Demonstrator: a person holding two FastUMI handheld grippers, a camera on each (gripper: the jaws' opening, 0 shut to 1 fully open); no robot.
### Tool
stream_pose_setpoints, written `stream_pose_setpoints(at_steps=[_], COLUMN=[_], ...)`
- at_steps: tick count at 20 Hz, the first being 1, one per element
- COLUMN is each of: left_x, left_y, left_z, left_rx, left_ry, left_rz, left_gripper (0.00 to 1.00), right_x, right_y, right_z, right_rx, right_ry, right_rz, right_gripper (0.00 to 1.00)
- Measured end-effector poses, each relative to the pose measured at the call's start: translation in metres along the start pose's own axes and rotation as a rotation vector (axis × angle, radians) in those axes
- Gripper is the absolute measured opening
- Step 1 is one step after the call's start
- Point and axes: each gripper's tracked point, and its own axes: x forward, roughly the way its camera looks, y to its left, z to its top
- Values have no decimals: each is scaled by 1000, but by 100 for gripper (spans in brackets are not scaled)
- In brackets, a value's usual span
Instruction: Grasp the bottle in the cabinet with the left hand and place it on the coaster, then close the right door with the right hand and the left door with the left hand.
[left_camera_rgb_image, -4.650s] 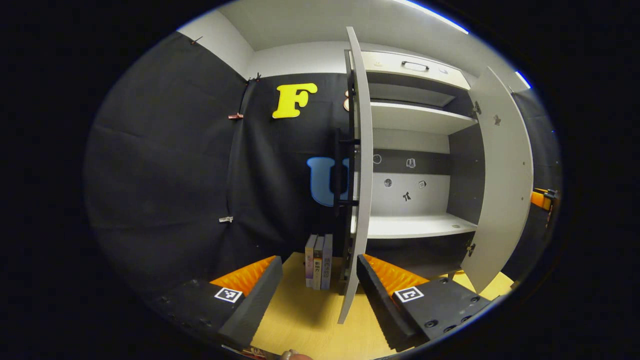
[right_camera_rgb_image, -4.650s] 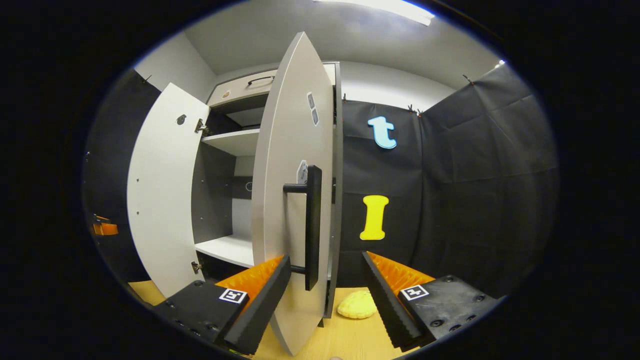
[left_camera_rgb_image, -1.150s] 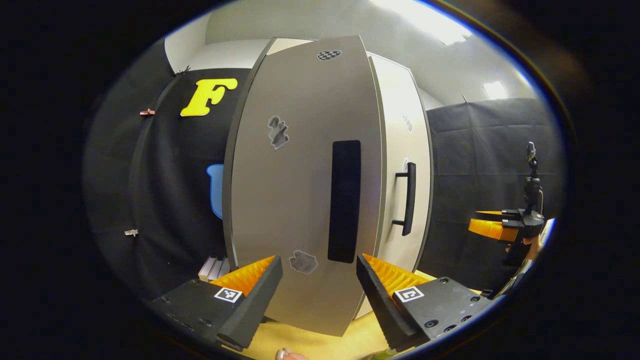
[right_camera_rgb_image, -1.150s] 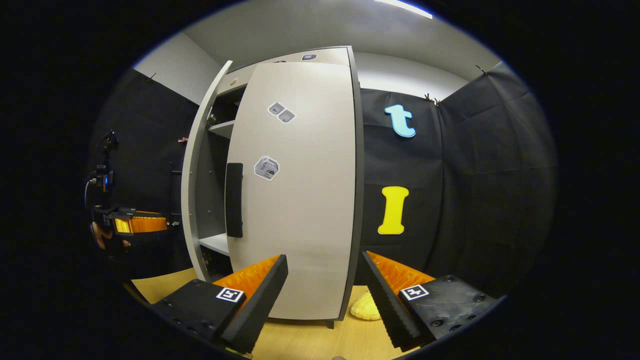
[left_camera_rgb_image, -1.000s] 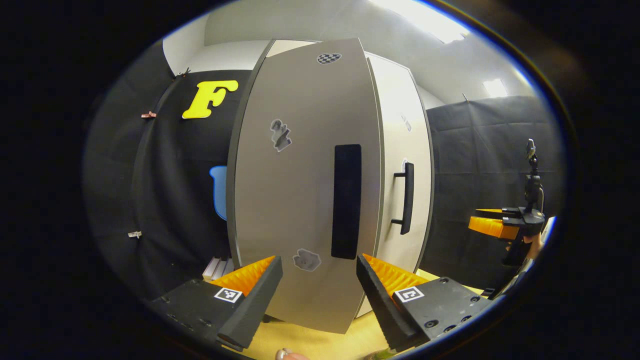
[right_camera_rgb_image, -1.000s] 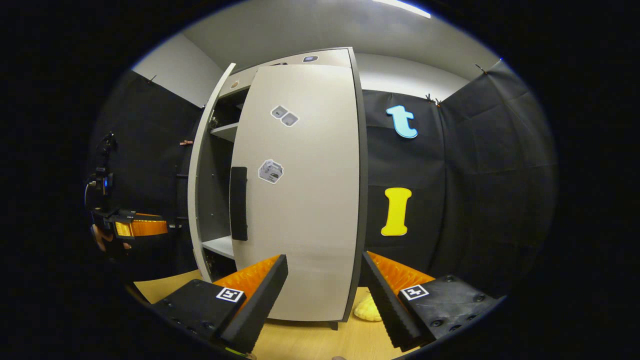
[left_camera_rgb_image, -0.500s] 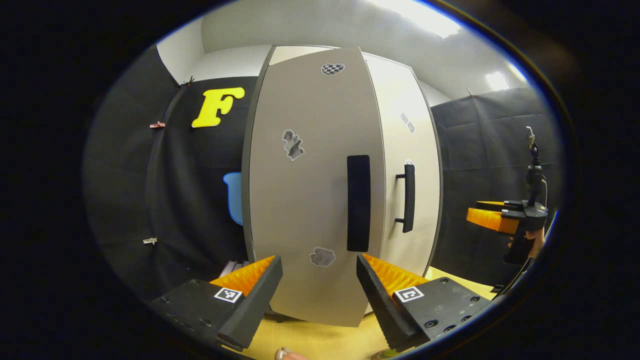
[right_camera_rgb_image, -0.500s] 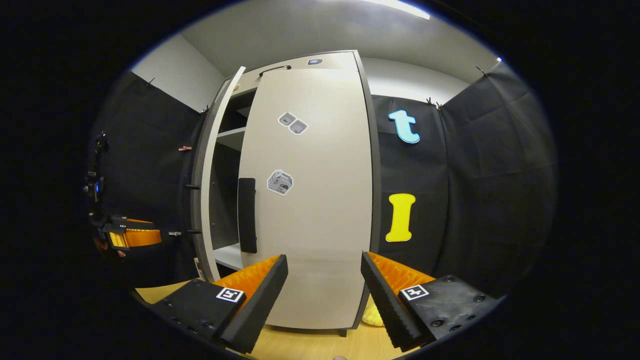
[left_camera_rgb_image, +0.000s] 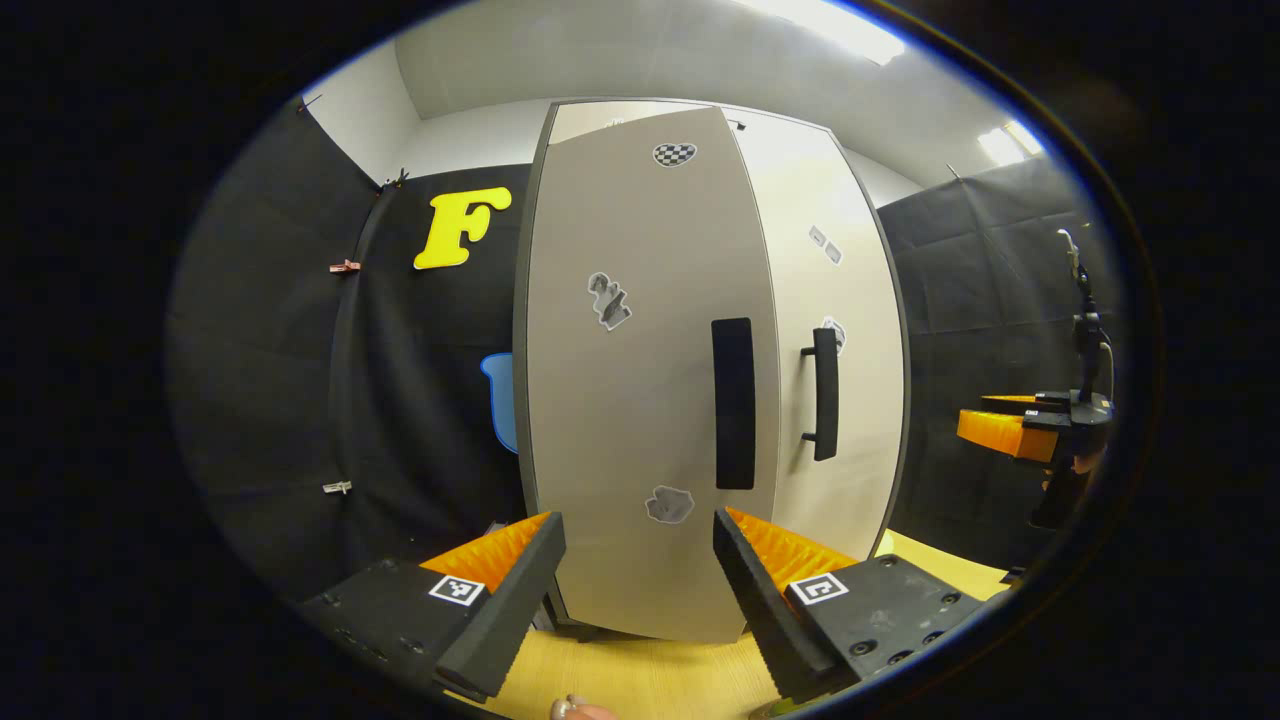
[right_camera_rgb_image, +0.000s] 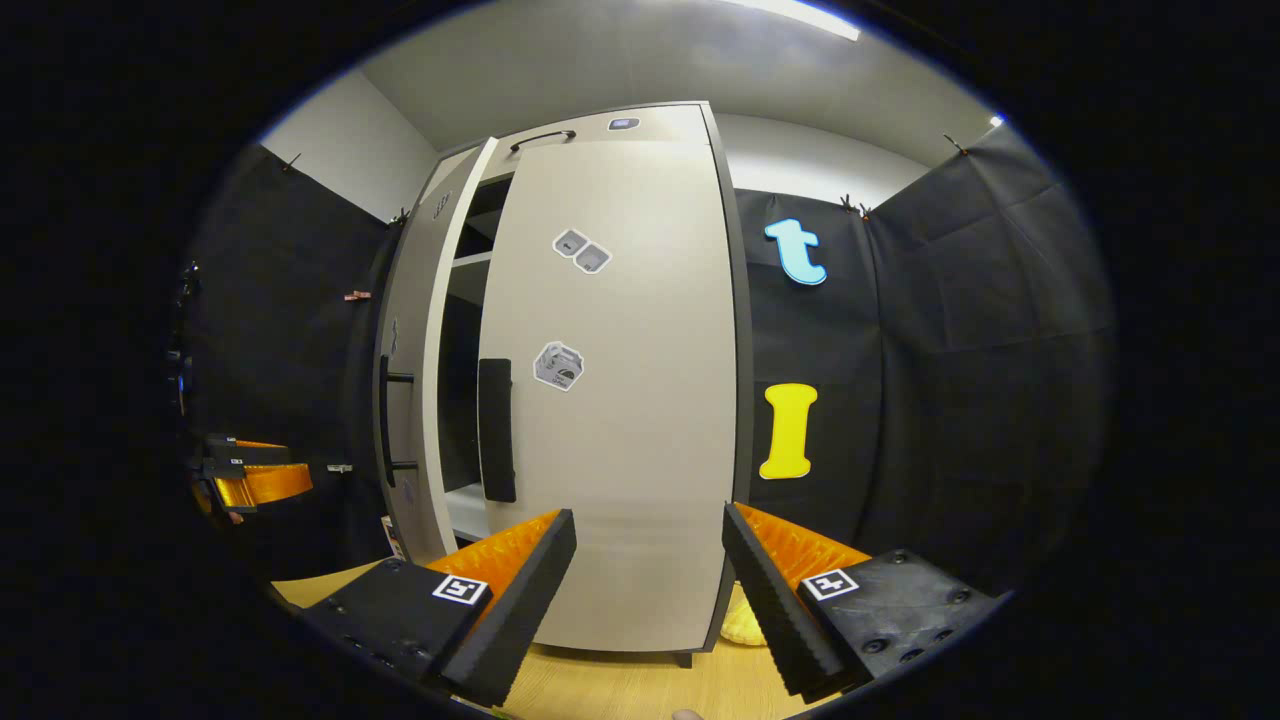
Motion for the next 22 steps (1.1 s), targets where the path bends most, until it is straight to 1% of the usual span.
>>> stream_pose_setpoints(at_steps=[5, 9, 18, 22], left_x=[-7, -12, -12, -11], left_y=[-8, -14, -19, -18], left_z=[-7, -6, -1, -1], left_rx=[-40, -66, -11, -5], left_ry=[14, 8, 4, 4], left_rz=[-19, -51, -76, -68], left_gripper=[95, 95, 95, 95], right_x=[-8, -10, -9, -8], right_y=[4, 10, 13, 12], right_z=[-1, 1, 7, 7], right_rx=[-10, -21, -17, -25], right_ry=[9, 1, -9, -6], right_rz=[11, 19, 16, 16], right_gripper=[98, 98, 98, 98])
